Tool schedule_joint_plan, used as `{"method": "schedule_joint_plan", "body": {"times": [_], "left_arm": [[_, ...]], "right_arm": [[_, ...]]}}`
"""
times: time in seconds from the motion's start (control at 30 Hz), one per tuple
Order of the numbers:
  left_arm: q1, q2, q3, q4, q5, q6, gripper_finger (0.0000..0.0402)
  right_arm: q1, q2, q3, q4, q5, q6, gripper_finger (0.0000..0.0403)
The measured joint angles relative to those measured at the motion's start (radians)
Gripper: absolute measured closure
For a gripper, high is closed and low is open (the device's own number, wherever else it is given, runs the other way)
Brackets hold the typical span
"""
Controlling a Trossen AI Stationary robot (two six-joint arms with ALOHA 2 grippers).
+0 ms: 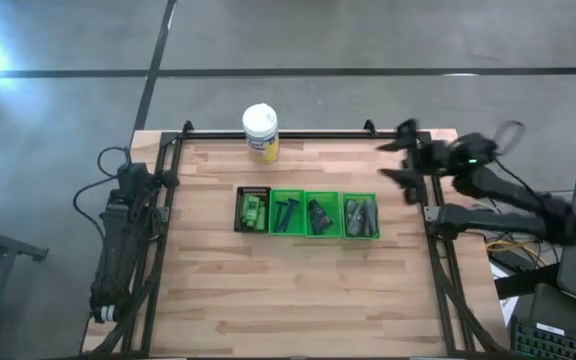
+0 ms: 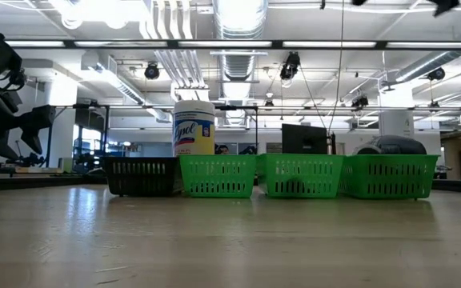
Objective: Pick & Place Travel size toiletries
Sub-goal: Return to Home Position
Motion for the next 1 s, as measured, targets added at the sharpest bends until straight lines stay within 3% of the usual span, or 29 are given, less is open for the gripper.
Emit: {"method": "schedule_joint_plan", "body": {"times": [0.1, 0.2, 0.37, 0.5, 0.6, 0.73, 0.87, 1.0], "left_arm": [[0.0, 0.002, 0.0, 0.0, 0.0, 0.0, 0.0172], [0.0, 0.003, 0.0, 0.0, 0.0, 0.0, 0.0172], [0.0, 0.004, 0.0, 0.0, 0.0, 0.0, 0.0172], [0.0, 0.007, 0.0, 0.0, 0.0, 0.0, 0.0172], [0.0, 0.007, 0.0, 0.0, 0.0, 0.0, 0.0172], [0.0, 0.007, 0.0, 0.0, 0.0, 0.0, 0.0172], [0.0, 0.007, 0.0, 0.0, 0.0, 0.0, 0.0172], [0.0, 0.007, 0.0, 0.0, 0.0, 0.0, 0.0172]], "right_arm": [[-0.217, -0.137, -0.067, 0.035, -0.195, -0.058, 0.0175], [-0.427, -0.265, -0.087, -0.036, -0.209, -0.078, 0.0181], [-0.741, -0.428, -0.058, -0.223, -0.03, -0.103, 0.0188], [-0.908, -0.492, -0.045, -0.423, 0.124, -0.182, 0.0193], [-0.98, -0.527, -0.085, -0.418, 0.139, -0.207, 0.0197], [-0.991, -0.576, -0.239, -0.27, 0.179, -0.24, 0.0202], [-0.991, -0.591, -0.42, -0.066, 0.362, -0.206, 0.0207], [-0.992, -0.57, -0.545, 0.018, 0.562, -0.076, 0.0211]]}}
